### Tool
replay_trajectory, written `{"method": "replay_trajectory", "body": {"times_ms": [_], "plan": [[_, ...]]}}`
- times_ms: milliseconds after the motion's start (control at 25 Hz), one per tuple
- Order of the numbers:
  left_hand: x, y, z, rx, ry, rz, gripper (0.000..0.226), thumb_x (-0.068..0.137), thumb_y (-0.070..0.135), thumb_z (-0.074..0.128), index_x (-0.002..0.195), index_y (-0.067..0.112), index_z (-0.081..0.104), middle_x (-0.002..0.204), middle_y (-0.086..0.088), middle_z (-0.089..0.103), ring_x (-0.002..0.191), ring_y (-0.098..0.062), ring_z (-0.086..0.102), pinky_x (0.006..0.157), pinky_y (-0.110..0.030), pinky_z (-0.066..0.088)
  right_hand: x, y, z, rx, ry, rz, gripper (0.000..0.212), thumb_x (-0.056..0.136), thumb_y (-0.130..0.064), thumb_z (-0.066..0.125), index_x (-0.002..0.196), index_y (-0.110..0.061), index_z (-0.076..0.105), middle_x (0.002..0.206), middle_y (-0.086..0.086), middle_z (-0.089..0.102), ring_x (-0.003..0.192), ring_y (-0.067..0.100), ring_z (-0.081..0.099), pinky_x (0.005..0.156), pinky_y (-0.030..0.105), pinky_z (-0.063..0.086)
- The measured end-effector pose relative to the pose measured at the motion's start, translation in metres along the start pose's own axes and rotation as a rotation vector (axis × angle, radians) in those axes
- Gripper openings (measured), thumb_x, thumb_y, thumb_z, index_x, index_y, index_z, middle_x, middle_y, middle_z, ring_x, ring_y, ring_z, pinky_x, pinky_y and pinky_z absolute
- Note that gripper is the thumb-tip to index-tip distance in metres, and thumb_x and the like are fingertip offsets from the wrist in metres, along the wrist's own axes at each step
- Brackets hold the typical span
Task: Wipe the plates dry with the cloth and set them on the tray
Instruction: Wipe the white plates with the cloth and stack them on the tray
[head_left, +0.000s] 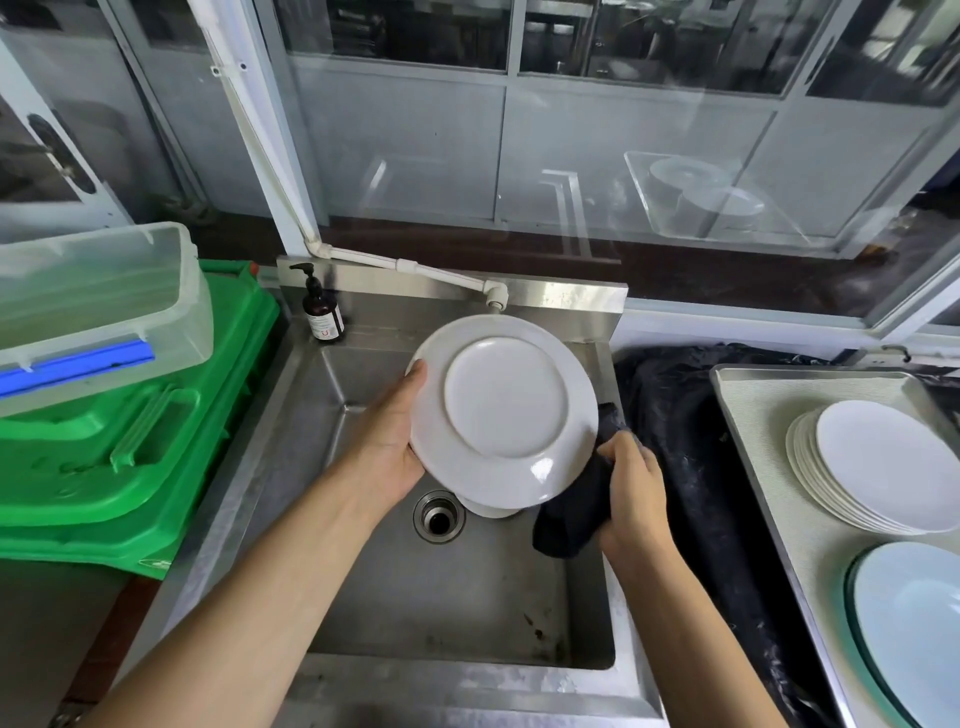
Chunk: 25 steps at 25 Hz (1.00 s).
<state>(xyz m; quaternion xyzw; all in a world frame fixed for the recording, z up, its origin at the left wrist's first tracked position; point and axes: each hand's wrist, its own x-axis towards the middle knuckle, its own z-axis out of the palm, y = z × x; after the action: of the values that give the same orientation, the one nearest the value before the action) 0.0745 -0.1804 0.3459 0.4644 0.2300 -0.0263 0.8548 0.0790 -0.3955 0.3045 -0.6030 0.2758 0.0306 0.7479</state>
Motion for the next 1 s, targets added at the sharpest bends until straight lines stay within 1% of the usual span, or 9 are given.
{"method": "replay_trajectory", "body": {"times_ms": [40,160,280,400,480,680,800,920,1000], "plan": [[-0.001,0.001,0.000,0.016,0.001,0.006,0.023,0.102,0.035,0.053,0.116,0.021,0.066,0.104,-0.003,0.078,0.093,-0.019,0.073,0.076,-0.033,0.057,0.001,-0.002,0.001,-0.069,0.059,-0.064,0.003,0.088,-0.012,0.053,0.090,-0.014,0.055,0.082,0.001,0.057,0.079,0.021,0.053,0.075,0.039,0.048],[-0.009,0.005,0.001,0.056,0.002,0.027,0.022,0.098,0.032,0.061,0.115,0.020,0.069,0.113,-0.006,0.076,0.103,-0.024,0.070,0.088,-0.039,0.056,-0.002,-0.013,0.003,-0.296,0.169,-0.367,0.031,0.090,-0.008,0.059,0.120,-0.015,0.063,0.110,0.002,0.071,0.101,0.019,0.066,0.096,0.039,0.053],[-0.014,0.005,0.001,0.094,-0.008,0.029,0.038,0.092,0.036,0.069,0.125,0.017,0.066,0.120,-0.008,0.073,0.112,-0.027,0.068,0.099,-0.046,0.053,0.000,-0.029,0.004,-0.325,0.158,-0.590,0.035,0.088,-0.011,0.064,0.121,-0.023,0.070,0.110,-0.009,0.074,0.103,0.007,0.068,0.096,0.030,0.053],[-0.017,0.001,0.006,0.188,-0.028,0.046,0.015,0.090,0.038,0.070,0.098,0.029,0.079,0.101,0.004,0.078,0.094,-0.013,0.074,0.082,-0.033,0.060,0.003,-0.034,0.014,-0.324,0.110,-0.650,0.030,0.093,-0.013,0.062,0.120,-0.020,0.071,0.110,-0.007,0.074,0.105,0.010,0.068,0.099,0.038,0.053],[-0.019,-0.002,0.011,0.258,-0.075,0.109,0.021,0.092,0.037,0.068,0.075,0.045,0.079,0.084,0.016,0.077,0.078,0.002,0.072,0.068,-0.018,0.058,0.004,-0.032,0.023,-0.323,0.049,-0.673,0.027,0.096,-0.010,0.061,0.121,-0.017,0.069,0.112,-0.005,0.071,0.107,0.011,0.065,0.101,0.039,0.050],[-0.018,-0.015,0.016,0.358,-0.086,0.244,0.024,0.096,0.031,0.067,0.080,0.043,0.080,0.084,0.017,0.075,0.082,0.004,0.065,0.075,-0.012,0.049,-0.015,-0.016,0.046,-0.301,-0.239,-0.908,0.032,0.099,-0.003,0.056,0.129,-0.014,0.059,0.128,-0.006,0.062,0.124,0.006,0.056,0.107,0.023,0.042],[-0.017,-0.012,0.014,0.358,-0.069,0.217,0.011,0.090,0.041,0.070,0.086,0.041,0.080,0.094,0.013,0.075,0.093,-0.004,0.063,0.086,-0.023,0.046,-0.016,-0.010,0.052,-0.324,-0.271,-0.879,0.036,0.102,-0.007,0.054,0.137,-0.014,0.056,0.135,-0.002,0.062,0.129,0.012,0.056,0.111,0.030,0.042],[-0.018,-0.010,0.012,0.383,-0.102,0.216,0.019,0.095,0.039,0.066,0.084,0.048,0.079,0.094,0.022,0.076,0.087,0.011,0.066,0.073,-0.008,0.048,-0.005,-0.012,0.049,-0.276,-0.126,-0.682,0.037,0.099,-0.010,0.061,0.134,-0.021,0.059,0.129,-0.006,0.067,0.121,0.010,0.061,0.107,0.039,0.046],[-0.017,-0.012,0.014,0.407,-0.093,0.211,0.024,0.097,0.036,0.063,0.082,0.048,0.079,0.091,0.020,0.077,0.084,0.010,0.067,0.070,-0.005,0.049,-0.009,-0.006,0.052,-0.284,-0.149,-0.719,0.038,0.098,-0.002,0.060,0.133,-0.015,0.061,0.134,-0.001,0.065,0.127,0.014,0.058,0.111,0.041,0.044]]}}
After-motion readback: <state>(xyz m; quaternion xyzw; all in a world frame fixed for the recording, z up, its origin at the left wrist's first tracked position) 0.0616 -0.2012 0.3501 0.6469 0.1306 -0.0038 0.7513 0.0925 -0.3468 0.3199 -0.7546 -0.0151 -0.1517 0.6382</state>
